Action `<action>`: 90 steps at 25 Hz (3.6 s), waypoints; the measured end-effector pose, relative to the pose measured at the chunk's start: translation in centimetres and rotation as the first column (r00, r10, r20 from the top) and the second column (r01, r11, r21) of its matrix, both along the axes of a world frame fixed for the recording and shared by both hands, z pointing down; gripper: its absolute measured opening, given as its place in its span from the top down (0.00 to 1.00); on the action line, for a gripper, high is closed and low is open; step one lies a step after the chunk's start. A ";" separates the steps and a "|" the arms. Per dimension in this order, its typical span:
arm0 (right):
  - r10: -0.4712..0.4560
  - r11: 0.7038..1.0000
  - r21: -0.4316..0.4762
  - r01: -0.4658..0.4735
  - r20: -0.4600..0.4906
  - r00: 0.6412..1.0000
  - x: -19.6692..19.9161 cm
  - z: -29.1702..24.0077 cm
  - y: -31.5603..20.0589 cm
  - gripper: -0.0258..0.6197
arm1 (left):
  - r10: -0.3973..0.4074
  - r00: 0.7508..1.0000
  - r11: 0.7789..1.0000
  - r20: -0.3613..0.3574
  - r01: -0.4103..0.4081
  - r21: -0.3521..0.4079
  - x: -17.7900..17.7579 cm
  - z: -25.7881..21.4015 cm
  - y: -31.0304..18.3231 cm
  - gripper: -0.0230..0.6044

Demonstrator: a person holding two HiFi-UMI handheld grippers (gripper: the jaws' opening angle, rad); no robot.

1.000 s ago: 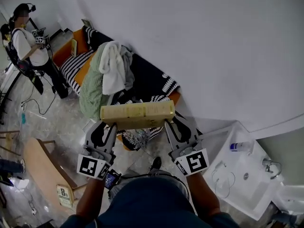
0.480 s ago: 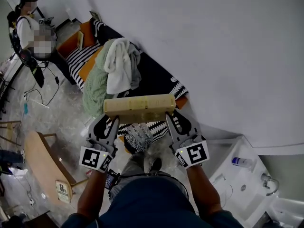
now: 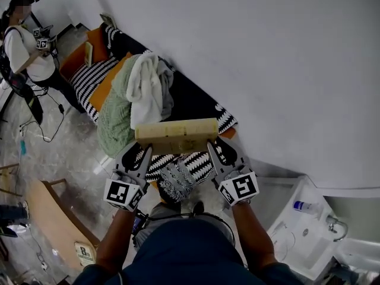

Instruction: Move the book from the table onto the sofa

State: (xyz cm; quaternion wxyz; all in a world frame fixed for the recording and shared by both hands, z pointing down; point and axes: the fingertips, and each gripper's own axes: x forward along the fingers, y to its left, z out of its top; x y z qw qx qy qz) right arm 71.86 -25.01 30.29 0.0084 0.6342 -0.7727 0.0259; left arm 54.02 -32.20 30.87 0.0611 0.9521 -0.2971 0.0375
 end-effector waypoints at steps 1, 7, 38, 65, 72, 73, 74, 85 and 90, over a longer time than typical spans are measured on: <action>0.005 1.000 -0.006 -0.005 0.006 1.000 -0.1 0.5 -0.7 0.82 | 0.007 1.000 1.000 0.001 -0.007 -0.007 -0.1 0.4 -0.9 0.77; 0.055 0.998 -0.045 -0.054 0.016 0.998 -0.5 3.7 -5.2 0.82 | 0.054 0.998 0.997 0.016 -0.053 -0.048 -0.2 3.6 -6.2 0.77; -0.013 0.904 -0.418 0.091 0.186 0.983 4.3 34.0 -20.7 0.82 | -0.066 0.983 0.902 0.170 0.132 -0.412 3.7 32.1 -19.1 0.78; -0.005 0.721 -0.663 0.200 0.283 0.959 4.6 59.1 -24.2 0.82 | -0.108 0.946 0.700 0.306 0.291 -0.652 3.5 56.4 -20.9 0.78; -0.014 0.651 -0.722 0.233 0.295 0.955 3.5 63.4 -23.3 0.82 | -0.086 0.935 0.624 0.343 0.319 -0.713 2.4 60.9 -19.3 0.78; -0.017 0.640 -0.730 0.238 0.296 0.955 3.4 63.9 -23.3 0.82 | -0.081 0.935 0.612 0.346 0.321 -0.723 2.3 61.4 -19.2 0.78; -0.020 0.632 -0.736 0.243 0.298 0.954 3.3 64.2 -23.3 0.82 | -0.076 0.934 0.601 0.348 0.321 -0.732 2.3 61.9 -19.1 0.78; -0.008 0.590 -0.756 0.283 0.345 0.939 3.3 66.5 -26.7 0.82 | -0.110 0.943 0.493 0.313 0.325 -0.807 2.1 64.5 -20.5 0.78; 0.031 0.571 -0.773 0.277 0.357 0.934 2.4 67.8 -27.8 0.81 | -0.172 0.942 0.431 0.288 0.335 -0.838 1.0 65.6 -21.0 0.79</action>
